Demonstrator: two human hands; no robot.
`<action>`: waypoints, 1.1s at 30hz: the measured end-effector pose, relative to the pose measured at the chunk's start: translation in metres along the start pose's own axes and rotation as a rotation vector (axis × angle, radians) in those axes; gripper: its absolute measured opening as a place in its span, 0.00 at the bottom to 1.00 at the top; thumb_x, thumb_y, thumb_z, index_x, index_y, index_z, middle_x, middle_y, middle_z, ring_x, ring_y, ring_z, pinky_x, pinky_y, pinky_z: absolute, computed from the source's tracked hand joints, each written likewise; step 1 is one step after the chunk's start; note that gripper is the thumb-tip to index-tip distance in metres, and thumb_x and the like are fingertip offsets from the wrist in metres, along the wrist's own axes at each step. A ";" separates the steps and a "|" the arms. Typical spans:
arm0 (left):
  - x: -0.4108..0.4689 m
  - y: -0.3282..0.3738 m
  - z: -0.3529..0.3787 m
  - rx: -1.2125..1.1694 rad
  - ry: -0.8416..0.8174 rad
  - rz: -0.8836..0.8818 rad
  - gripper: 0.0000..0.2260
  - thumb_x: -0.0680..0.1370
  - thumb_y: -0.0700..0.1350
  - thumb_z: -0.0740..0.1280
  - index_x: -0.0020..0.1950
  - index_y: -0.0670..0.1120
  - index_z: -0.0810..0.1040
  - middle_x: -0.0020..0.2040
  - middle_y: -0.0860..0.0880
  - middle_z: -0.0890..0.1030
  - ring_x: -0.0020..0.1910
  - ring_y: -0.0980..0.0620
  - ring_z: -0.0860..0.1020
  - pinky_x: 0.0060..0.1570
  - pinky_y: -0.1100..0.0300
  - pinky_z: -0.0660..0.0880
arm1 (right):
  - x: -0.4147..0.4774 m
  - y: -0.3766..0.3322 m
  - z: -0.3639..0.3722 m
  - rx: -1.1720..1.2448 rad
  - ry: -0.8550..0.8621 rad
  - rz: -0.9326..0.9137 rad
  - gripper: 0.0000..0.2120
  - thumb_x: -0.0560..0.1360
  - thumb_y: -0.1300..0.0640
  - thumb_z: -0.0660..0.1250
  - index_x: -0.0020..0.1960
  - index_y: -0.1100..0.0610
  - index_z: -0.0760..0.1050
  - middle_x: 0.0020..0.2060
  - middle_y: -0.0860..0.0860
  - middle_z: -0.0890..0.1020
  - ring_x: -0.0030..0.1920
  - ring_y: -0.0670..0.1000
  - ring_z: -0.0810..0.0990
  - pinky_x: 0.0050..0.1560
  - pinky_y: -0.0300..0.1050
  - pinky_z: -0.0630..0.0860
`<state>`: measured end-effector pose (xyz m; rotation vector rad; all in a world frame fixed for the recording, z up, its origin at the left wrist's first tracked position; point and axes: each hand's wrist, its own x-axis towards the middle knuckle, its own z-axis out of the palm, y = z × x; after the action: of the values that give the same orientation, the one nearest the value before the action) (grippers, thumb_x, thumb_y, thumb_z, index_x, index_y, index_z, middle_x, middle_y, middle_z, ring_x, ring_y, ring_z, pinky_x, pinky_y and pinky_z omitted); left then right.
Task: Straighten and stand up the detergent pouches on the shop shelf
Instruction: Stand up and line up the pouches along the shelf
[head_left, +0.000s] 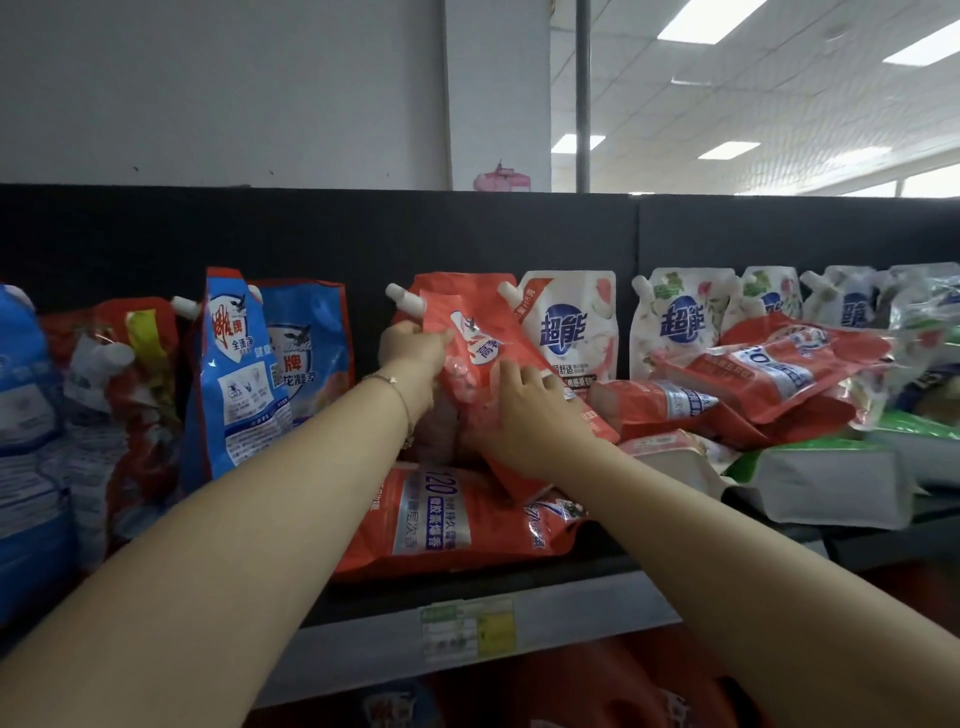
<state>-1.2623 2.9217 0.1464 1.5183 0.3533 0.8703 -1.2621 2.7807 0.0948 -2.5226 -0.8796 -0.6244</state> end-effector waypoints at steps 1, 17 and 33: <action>-0.004 0.005 0.002 0.010 0.005 0.035 0.04 0.76 0.43 0.69 0.41 0.48 0.78 0.45 0.45 0.83 0.45 0.44 0.83 0.50 0.45 0.81 | 0.002 -0.004 -0.001 0.014 0.005 0.032 0.41 0.72 0.37 0.65 0.73 0.62 0.54 0.67 0.61 0.66 0.68 0.67 0.63 0.63 0.65 0.68; -0.068 0.032 -0.025 0.411 -0.735 0.306 0.09 0.73 0.47 0.74 0.52 0.51 0.81 0.49 0.51 0.84 0.51 0.52 0.82 0.48 0.59 0.80 | -0.007 0.007 -0.014 0.324 0.393 0.183 0.19 0.76 0.57 0.61 0.66 0.48 0.69 0.54 0.54 0.76 0.55 0.62 0.76 0.57 0.61 0.72; -0.105 -0.042 -0.034 1.316 -0.876 0.595 0.19 0.76 0.63 0.65 0.58 0.50 0.80 0.58 0.52 0.80 0.55 0.50 0.78 0.48 0.62 0.69 | -0.014 -0.001 -0.012 0.652 0.619 0.068 0.10 0.76 0.65 0.60 0.54 0.57 0.78 0.38 0.46 0.77 0.38 0.48 0.75 0.36 0.38 0.65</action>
<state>-1.3439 2.8812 0.0714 3.1387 -0.2976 0.2235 -1.2761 2.7688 0.0978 -1.6302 -0.6230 -0.8586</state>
